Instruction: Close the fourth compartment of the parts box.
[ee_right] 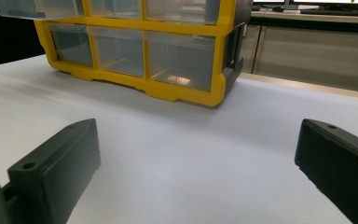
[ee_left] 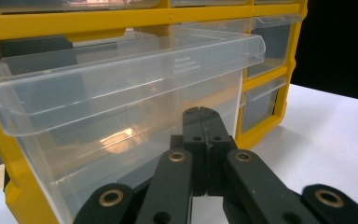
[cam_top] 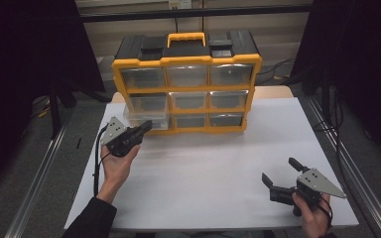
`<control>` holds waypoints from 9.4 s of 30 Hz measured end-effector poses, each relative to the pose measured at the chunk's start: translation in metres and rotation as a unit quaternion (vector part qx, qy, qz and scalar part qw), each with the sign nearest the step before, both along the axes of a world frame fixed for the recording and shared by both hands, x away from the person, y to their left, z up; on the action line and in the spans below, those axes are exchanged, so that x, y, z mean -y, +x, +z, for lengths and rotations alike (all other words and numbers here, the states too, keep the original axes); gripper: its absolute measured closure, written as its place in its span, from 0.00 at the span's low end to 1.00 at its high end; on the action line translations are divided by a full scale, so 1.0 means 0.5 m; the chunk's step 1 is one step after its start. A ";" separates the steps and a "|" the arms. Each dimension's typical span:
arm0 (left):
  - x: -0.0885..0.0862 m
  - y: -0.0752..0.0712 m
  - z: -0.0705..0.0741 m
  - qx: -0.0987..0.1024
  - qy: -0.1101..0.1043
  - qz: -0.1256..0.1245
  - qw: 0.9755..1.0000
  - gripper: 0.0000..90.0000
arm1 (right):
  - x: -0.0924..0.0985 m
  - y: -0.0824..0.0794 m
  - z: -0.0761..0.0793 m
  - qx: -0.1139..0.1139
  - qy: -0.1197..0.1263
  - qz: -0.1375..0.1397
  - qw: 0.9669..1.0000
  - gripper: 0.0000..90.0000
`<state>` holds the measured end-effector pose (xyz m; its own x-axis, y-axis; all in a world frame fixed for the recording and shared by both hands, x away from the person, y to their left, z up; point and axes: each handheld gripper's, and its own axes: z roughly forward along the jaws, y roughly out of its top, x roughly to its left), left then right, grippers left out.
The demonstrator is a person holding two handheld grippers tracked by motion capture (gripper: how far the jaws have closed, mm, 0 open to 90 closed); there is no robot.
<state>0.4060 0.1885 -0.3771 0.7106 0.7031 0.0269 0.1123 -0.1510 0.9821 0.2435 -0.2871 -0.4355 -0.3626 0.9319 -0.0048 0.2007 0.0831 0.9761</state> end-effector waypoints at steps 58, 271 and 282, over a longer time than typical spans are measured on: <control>0.010 0.030 0.012 0.005 0.003 0.015 1.000 1.00 | -0.001 0.000 0.000 0.001 -0.001 0.000 1.000 0.00; 0.003 0.004 -0.042 -0.024 0.012 0.057 0.998 0.04 | 0.001 0.000 0.000 0.002 0.000 -0.006 1.000 0.00; -0.009 -0.030 -0.059 -0.018 0.000 0.063 0.998 0.03 | 0.001 -0.001 0.000 0.003 -0.003 -0.004 1.000 0.00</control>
<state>0.3910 0.1929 -0.4065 0.6167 0.7872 0.0035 0.1652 -0.1338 0.9771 0.2432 -0.2877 -0.4353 -0.3541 0.9351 -0.0124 0.1954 0.0869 0.9769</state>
